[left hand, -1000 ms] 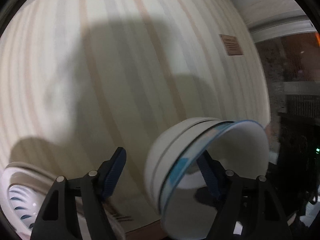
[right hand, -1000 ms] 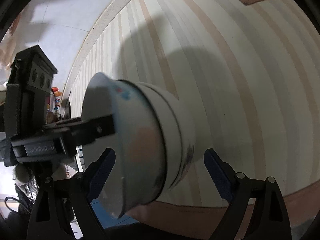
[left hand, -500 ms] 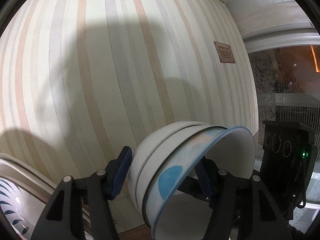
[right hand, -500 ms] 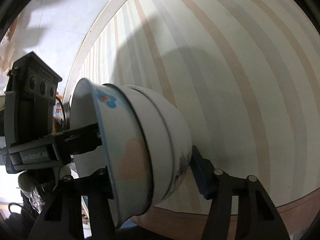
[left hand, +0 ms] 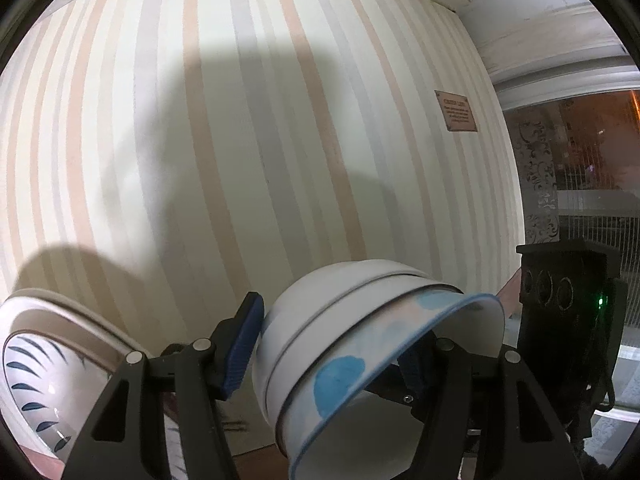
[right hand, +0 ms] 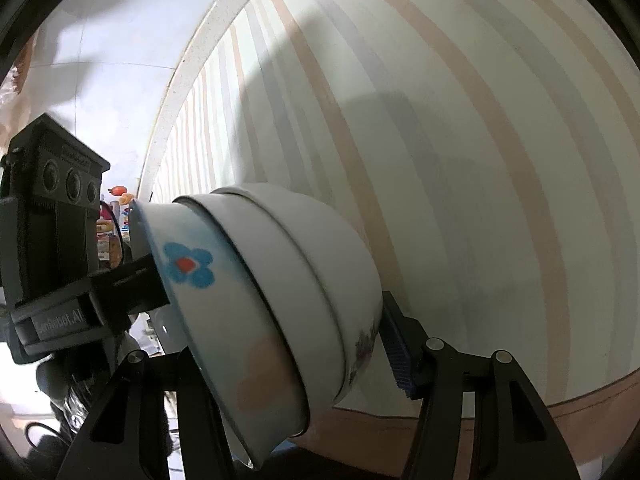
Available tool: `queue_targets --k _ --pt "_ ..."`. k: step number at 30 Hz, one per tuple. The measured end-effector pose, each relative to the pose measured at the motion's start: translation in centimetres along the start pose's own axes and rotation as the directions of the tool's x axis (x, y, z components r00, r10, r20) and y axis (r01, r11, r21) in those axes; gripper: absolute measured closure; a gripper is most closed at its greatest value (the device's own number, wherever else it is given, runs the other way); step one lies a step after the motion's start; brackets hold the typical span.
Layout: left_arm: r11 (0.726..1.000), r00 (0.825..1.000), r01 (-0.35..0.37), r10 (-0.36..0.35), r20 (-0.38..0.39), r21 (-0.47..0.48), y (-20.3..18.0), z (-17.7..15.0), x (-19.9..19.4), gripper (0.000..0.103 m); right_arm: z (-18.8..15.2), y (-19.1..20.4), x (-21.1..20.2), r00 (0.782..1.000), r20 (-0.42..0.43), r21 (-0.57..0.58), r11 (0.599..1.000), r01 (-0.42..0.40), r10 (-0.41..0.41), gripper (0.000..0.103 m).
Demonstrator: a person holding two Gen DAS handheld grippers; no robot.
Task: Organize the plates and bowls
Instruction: 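Carry the nested bowls with both grippers and lower them onto the plate stack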
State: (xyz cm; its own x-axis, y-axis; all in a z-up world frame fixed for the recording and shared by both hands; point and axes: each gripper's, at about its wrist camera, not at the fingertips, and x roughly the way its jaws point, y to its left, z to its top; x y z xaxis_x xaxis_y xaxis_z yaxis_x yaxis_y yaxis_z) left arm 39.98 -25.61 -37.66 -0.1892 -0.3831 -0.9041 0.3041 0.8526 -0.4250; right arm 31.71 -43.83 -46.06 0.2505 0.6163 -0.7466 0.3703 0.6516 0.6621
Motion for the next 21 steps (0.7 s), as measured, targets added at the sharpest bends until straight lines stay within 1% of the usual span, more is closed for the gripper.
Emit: queue_targets --k 2,4,6,11,16,21 --pt "1.000 1.000 0.001 -0.001 0.002 -0.005 0.2 -0.2 -0.4 0.044 0.3 0.6 0.6 1.000 -0.007 0.001 1.000 0.004 -0.004 0.043" --pt "1.000 1.000 -0.004 0.004 0.010 -0.006 0.3 -0.3 -0.7 0.044 -0.2 1.1 0.5 1.000 -0.010 -0.013 1.000 0.012 -0.012 0.043" --pt "1.000 1.000 -0.006 0.006 0.019 -0.017 0.6 -0.4 -1.4 0.044 -0.1 1.9 0.5 1.000 -0.018 -0.017 1.000 0.004 -0.005 0.043" --pt "0.999 0.998 -0.018 0.021 0.062 -0.049 1.9 -1.1 -3.7 0.044 0.0 4.0 0.9 0.999 -0.046 -0.059 0.998 -0.003 0.000 0.043" --pt "0.994 0.994 -0.025 0.036 0.104 -0.109 4.4 -2.2 -6.4 0.044 -0.1 7.4 1.8 0.996 -0.091 -0.114 0.993 -0.026 0.016 0.043" --pt "0.980 0.986 -0.031 0.061 0.153 -0.196 7.7 -4.0 -8.8 0.044 -0.1 11.3 4.3 0.988 -0.151 -0.194 0.980 -0.041 0.012 0.043"
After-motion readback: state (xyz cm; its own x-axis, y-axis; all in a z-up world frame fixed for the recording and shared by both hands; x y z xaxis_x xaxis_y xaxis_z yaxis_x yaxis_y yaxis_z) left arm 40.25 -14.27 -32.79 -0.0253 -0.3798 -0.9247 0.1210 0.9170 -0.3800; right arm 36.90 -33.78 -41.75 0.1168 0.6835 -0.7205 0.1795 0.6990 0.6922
